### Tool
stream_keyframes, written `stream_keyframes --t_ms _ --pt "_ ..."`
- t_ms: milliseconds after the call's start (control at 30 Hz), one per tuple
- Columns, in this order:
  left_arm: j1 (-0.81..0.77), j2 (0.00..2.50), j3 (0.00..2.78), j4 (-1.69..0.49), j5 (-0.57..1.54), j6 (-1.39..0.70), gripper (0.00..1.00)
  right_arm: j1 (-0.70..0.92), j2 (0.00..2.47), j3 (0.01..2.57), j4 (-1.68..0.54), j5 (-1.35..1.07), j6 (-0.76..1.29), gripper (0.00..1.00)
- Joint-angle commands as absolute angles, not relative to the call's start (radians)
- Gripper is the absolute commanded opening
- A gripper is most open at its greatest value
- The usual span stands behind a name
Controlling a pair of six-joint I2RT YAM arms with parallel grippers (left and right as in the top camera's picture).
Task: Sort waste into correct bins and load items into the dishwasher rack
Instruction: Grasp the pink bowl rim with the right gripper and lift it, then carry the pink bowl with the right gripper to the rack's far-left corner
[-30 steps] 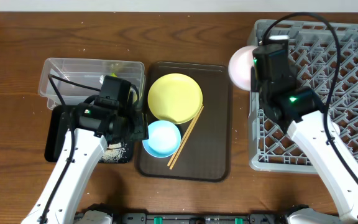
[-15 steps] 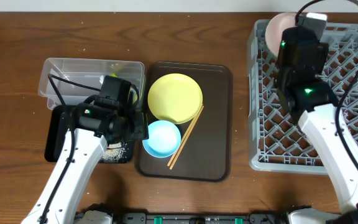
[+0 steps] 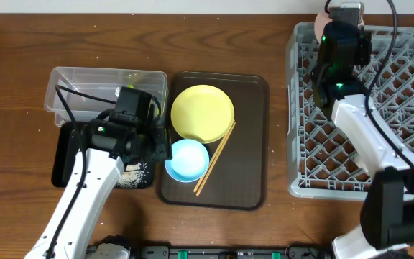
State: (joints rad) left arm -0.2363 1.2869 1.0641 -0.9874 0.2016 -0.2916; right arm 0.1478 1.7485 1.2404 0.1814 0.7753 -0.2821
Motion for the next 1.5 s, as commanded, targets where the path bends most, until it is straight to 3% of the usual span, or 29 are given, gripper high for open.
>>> stream_keyframes --t_ms 0,1033,1467 --pt "-0.230 1.289 1.055 -0.990 0.186 -0.300 0.62 0.129 1.797 1.250 0.209 0.823 -0.323 0.01" --pt "-0.230 1.289 1.055 -0.991 0.187 -0.312 0.62 0.157 1.933 1.250 0.236 0.917 -0.323 0.01" --pt "-0.230 1.289 1.055 -0.991 0.187 -0.312 0.62 0.242 1.930 1.250 -0.054 0.916 -0.186 0.01"
